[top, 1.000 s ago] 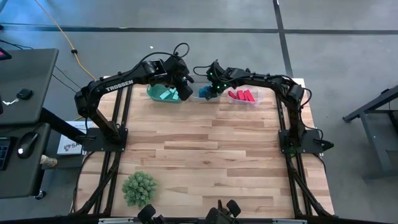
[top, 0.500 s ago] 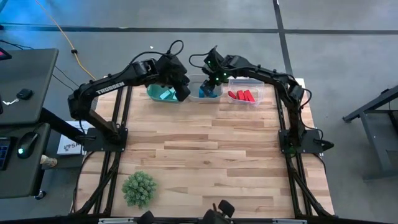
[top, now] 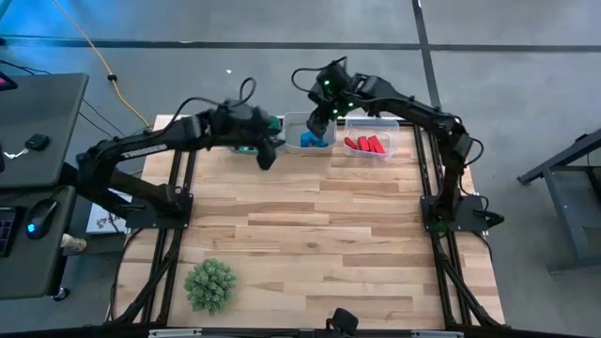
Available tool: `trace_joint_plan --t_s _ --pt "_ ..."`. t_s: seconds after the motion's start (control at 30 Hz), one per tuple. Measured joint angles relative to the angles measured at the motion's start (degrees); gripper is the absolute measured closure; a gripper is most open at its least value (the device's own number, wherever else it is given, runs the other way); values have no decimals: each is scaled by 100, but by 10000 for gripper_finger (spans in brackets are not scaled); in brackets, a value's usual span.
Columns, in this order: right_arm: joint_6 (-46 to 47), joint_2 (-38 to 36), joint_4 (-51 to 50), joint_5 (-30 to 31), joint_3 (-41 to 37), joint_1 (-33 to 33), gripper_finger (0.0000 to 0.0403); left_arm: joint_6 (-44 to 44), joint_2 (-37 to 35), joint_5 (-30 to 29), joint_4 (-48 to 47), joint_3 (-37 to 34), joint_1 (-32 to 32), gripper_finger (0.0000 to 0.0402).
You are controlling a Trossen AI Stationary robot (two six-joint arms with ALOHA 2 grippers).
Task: Sort & place blocks by color
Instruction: Return to Home Position
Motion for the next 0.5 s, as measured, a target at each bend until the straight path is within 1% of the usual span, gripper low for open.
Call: trace_joint_plan --t_s 0.13,0.27,0.4,0.5 --pt "-116 -342 159 4 0 -86 238 -119 -738 246 666 -983 2 289" --pt "-137 -676 467 22 -1 -201 237 -441 -1462 193 1135 -1781 2 289" --pt "-203 -978 763 43 -2 -364 237 -827 -2119 120 1354 -2482 -10 289" --pt "-247 -1198 938 47 -2 -480 238 -1096 -2648 103 1542 -3022 -130 289"
